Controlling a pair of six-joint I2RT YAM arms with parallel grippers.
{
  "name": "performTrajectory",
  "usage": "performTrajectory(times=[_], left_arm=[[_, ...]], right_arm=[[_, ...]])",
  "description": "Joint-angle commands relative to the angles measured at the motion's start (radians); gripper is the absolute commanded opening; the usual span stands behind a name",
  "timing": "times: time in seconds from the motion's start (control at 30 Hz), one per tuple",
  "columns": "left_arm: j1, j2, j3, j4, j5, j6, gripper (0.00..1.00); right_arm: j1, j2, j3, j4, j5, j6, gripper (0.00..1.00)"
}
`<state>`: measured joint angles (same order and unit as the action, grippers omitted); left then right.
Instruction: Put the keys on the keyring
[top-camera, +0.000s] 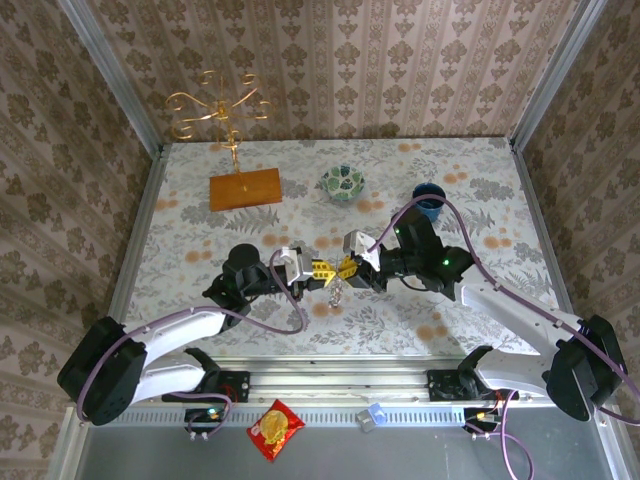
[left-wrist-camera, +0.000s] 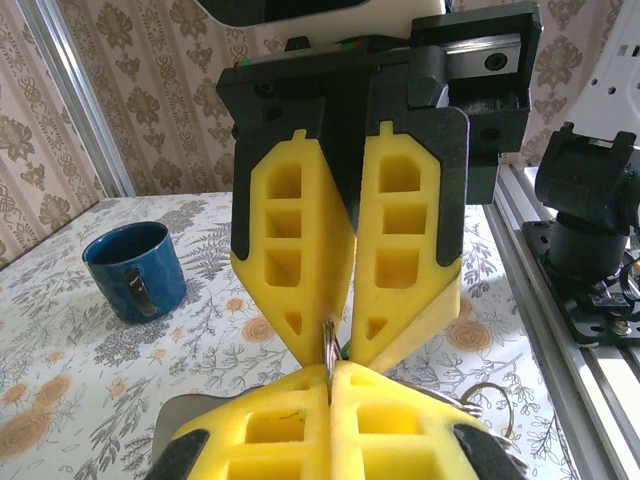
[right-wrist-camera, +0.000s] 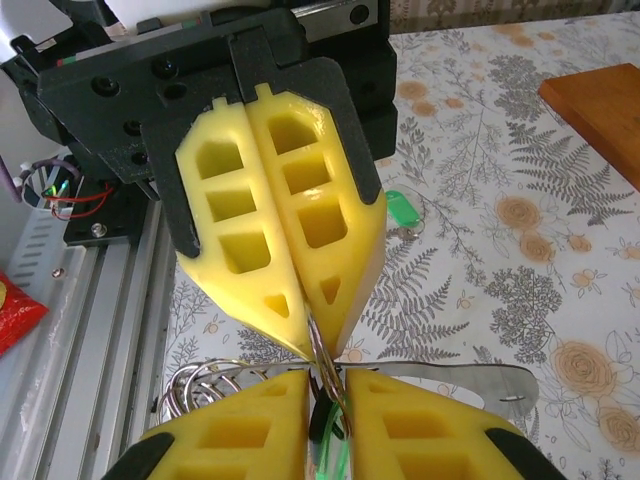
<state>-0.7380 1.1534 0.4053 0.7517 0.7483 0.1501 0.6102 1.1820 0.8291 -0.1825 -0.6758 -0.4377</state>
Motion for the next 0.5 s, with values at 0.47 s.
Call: performTrajectory(times=[0.47], left_arm=[[0.005,-0.051,0.092,-0.274,-0.037,0.142,0.19]], right_arm=[[0.024,0.054,0.181,-0.327,0.103,-0.206,0.0]])
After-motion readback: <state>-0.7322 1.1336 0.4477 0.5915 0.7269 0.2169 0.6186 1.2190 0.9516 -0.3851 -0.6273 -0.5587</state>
